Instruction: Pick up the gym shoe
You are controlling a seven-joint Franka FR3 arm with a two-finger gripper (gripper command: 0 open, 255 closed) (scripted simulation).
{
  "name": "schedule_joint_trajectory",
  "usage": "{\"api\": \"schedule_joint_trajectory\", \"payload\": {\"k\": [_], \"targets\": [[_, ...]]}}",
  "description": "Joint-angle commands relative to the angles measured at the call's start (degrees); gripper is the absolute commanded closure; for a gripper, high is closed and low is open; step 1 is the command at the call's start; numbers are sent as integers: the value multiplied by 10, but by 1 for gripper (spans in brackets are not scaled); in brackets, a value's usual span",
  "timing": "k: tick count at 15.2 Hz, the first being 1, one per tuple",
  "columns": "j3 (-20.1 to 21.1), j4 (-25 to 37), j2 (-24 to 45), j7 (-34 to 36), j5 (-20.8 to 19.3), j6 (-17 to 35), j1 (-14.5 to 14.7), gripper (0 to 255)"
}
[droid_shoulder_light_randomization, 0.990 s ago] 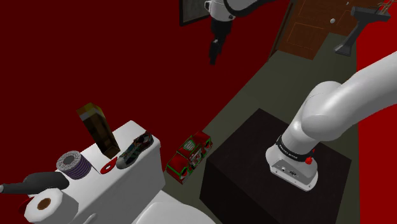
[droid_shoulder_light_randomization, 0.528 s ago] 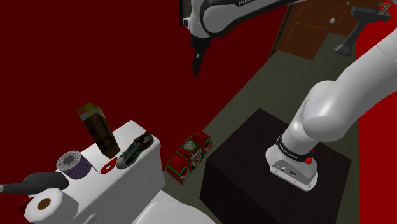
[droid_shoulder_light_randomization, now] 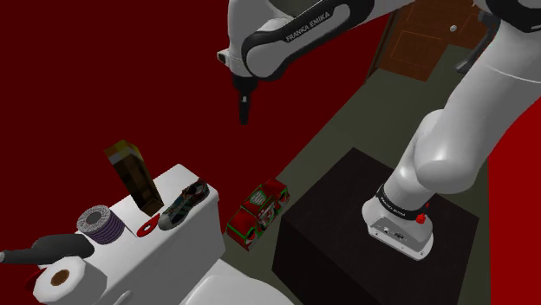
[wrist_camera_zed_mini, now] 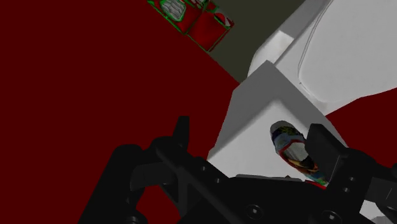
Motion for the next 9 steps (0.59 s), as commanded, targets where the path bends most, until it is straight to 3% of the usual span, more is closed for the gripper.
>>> {"api": "schedule_joint_trajectory", "payload": {"k": [1,9], "targets": [[7,23,38,-13,-4,16,7,0],[37,103,171,-47,-35,70,42,0]]}}
